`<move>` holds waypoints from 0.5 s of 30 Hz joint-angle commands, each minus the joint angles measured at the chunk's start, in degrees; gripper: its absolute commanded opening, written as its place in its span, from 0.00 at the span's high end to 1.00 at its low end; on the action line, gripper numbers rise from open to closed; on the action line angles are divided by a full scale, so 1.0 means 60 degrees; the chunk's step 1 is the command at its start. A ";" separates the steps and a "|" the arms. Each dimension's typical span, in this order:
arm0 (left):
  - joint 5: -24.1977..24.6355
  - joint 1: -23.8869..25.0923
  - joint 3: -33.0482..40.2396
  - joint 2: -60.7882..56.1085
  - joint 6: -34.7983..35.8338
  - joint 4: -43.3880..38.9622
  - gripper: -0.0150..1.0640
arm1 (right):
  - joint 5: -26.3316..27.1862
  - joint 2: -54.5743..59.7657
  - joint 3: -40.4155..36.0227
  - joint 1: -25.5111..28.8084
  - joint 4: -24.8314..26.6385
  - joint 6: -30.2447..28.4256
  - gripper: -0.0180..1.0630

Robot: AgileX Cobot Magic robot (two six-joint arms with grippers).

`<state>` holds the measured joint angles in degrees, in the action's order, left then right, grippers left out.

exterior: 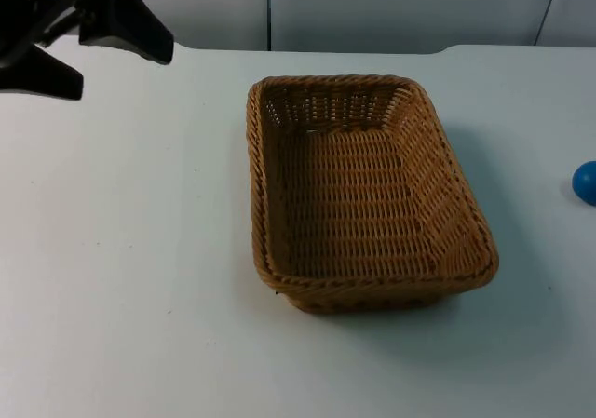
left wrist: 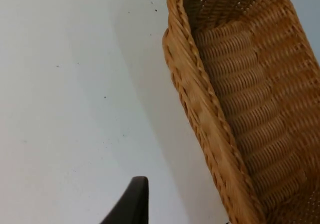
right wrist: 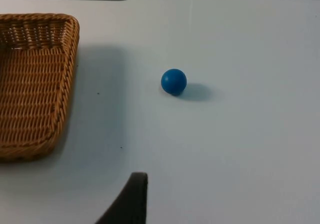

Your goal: Pick up the basket with the left hand and place the ball into the basket with the right hand.

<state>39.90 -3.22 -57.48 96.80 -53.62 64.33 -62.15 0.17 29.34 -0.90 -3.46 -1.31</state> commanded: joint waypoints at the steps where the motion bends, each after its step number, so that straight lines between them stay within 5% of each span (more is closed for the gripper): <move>1: 0.0443 0.0021 -0.0507 0.0612 0.0026 0.0182 0.07 | 0.0083 -0.0029 -0.0051 0.0064 -0.0028 -0.0031 0.02; 15: 0.0546 -0.1129 -0.2526 0.3453 0.0558 0.0143 0.07 | 0.0083 -0.0029 -0.0051 0.0064 -0.0028 -0.0031 0.02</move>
<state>42.94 -8.73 -71.29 115.97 -51.39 64.76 -62.15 0.17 29.34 -0.90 -3.46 -1.31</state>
